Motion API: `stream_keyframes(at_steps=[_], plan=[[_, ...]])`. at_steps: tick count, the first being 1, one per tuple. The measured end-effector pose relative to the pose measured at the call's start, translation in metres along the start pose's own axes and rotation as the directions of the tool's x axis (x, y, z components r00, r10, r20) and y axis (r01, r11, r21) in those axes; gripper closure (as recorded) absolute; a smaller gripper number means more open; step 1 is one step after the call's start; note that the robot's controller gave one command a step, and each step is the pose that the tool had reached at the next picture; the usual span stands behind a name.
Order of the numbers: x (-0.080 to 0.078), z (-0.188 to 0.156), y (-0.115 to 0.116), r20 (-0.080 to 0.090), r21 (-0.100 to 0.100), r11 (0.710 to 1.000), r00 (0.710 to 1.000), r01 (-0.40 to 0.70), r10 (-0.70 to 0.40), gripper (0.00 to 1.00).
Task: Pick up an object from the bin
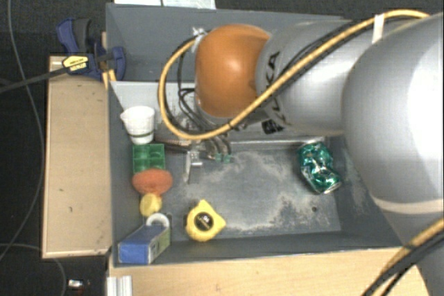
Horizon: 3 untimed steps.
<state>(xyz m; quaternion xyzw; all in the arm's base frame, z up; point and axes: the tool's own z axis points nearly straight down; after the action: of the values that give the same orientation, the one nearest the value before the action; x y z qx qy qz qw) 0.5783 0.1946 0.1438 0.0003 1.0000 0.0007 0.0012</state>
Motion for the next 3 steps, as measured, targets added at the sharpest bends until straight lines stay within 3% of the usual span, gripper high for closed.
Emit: stream_keyframes(at_steps=[1,2,3], plan=[[-0.011,0.066,0.021,0.0,0.0,0.987,0.987,-0.162,0.162,0.0],[-0.011,0.01,0.016,0.006,-0.004,0.974,0.974,-0.226,0.226,0.0],[-0.009,0.067,0.018,-0.003,0.006,0.984,0.984,-0.181,0.181,0.0]])
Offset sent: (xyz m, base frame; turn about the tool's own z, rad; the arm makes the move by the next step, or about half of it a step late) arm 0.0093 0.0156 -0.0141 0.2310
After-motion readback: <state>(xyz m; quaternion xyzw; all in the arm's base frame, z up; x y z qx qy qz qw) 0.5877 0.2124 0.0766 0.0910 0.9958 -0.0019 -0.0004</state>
